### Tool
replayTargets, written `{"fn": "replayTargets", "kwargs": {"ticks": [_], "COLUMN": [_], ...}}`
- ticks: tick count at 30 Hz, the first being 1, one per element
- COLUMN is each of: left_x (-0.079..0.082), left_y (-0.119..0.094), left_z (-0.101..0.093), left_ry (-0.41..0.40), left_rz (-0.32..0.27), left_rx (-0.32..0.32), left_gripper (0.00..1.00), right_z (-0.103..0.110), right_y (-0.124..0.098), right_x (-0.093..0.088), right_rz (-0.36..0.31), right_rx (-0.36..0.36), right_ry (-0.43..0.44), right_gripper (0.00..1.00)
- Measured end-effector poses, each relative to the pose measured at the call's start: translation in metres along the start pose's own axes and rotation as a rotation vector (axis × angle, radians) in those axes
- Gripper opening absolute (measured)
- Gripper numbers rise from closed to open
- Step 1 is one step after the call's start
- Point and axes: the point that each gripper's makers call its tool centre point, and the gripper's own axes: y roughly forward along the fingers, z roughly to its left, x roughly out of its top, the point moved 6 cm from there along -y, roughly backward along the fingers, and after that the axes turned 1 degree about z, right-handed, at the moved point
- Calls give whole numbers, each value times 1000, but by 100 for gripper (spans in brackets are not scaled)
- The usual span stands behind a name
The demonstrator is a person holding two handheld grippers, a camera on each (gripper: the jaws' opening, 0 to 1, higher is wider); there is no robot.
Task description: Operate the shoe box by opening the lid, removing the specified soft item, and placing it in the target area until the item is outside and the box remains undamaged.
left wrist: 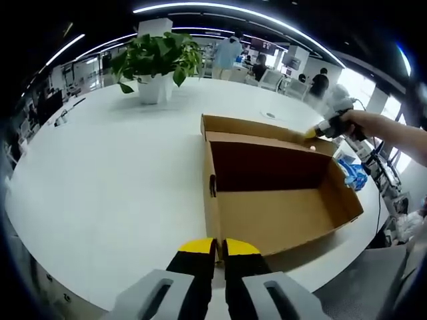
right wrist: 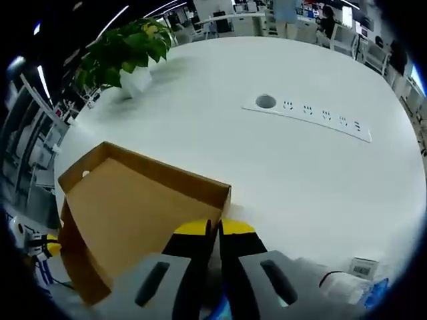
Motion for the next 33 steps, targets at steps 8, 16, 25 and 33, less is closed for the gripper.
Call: {"fn": "replayTargets", "kwargs": {"ticks": [8, 16, 25, 33], "left_x": [-1, -1, -1, -2], "left_y": [0, -1, -1, -1], "left_z": [0, -1, -2, -3], "left_ry": [-6, 5, 12, 17], "left_rz": [-4, -3, -4, -6], "left_rx": [0, 4, 6, 10], "left_gripper": [3, 3, 3, 3], "right_z": [3, 7, 11, 16], "right_y": [-12, -25, -43, -61], "right_x": [5, 9, 12, 16], "right_rz": [-40, -77, -117, -161], "right_rx": [9, 20, 35, 52], "right_ry": [13, 32, 31, 19], "right_gripper": [1, 0, 0, 0]}}
